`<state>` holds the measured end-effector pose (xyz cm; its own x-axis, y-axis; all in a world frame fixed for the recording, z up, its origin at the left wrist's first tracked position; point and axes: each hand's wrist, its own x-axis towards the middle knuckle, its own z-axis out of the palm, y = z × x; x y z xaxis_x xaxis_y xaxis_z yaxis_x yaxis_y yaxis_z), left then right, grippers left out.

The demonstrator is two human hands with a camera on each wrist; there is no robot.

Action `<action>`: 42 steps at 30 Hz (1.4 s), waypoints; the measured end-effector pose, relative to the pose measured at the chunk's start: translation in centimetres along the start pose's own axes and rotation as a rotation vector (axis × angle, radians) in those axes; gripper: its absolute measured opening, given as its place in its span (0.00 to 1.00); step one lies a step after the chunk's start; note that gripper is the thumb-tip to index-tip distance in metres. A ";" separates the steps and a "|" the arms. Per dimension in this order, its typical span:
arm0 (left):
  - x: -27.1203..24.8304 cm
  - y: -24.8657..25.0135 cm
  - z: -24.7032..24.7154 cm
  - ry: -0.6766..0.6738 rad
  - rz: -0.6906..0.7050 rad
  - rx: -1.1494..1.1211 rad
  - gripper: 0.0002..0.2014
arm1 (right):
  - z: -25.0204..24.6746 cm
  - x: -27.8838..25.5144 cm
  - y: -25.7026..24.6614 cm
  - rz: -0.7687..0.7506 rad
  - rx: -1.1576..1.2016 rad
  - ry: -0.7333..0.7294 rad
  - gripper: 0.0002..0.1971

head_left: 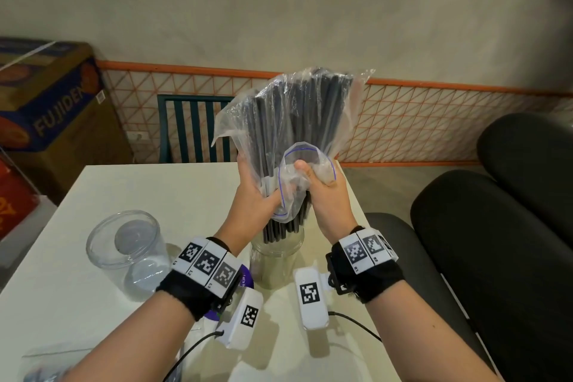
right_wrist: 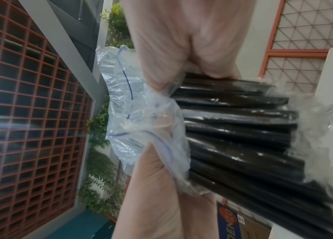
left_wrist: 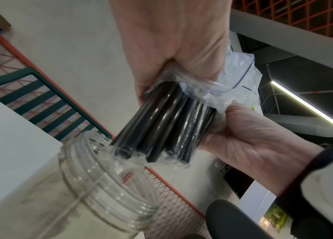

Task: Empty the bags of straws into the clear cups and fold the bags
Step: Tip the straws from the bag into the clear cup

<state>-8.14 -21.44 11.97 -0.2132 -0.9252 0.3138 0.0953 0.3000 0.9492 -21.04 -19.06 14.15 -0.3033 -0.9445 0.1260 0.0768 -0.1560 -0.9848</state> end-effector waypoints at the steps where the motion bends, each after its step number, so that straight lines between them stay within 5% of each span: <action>1: 0.0 -0.2 -0.1 0.006 0.002 0.012 0.53 | 0.1 0.0 0.0 0.003 0.002 -0.007 0.19; 6: -0.6 -1.1 -0.2 0.038 -0.037 0.074 0.45 | 0.8 -0.1 1.0 0.065 0.026 -0.032 0.14; 10: -1.0 -2.5 0.0 0.055 -0.097 0.098 0.46 | 0.8 0.0 2.4 0.078 -0.006 -0.028 0.21; 14: -1.9 -4.0 0.1 -0.011 -0.120 0.139 0.41 | 0.4 -0.9 4.4 0.126 -0.047 -0.021 0.26; 22: -2.0 -3.5 -0.9 -0.126 -0.154 0.175 0.54 | -1.9 -1.1 4.2 0.096 -0.201 -0.073 0.22; 28: -1.0 0.0 -4.0 -0.256 -0.301 -0.022 0.46 | -4.8 -0.6 1.2 0.054 -0.285 -0.198 0.30; 33: -0.6 2.1 -4.6 -0.176 -0.303 -0.060 0.32 | -5.4 -0.6 -1.6 0.029 -0.273 -0.225 0.24; 39: -1.5 4.0 -3.6 -0.096 -0.301 0.019 0.34 | -5.3 -1.3 -1.0 0.020 -0.450 -0.223 0.34; 42: -2.1 4.5 -3.3 -0.062 -0.288 0.033 0.38 | -5.4 -1.8 -2.0 0.021 -0.375 -0.197 0.32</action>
<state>-4.04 -18.89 15.44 -0.2861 -0.9577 0.0318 -0.0092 0.0359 0.9993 -25.72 -15.47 15.24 -0.1154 -0.9892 0.0902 -0.2810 -0.0546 -0.9582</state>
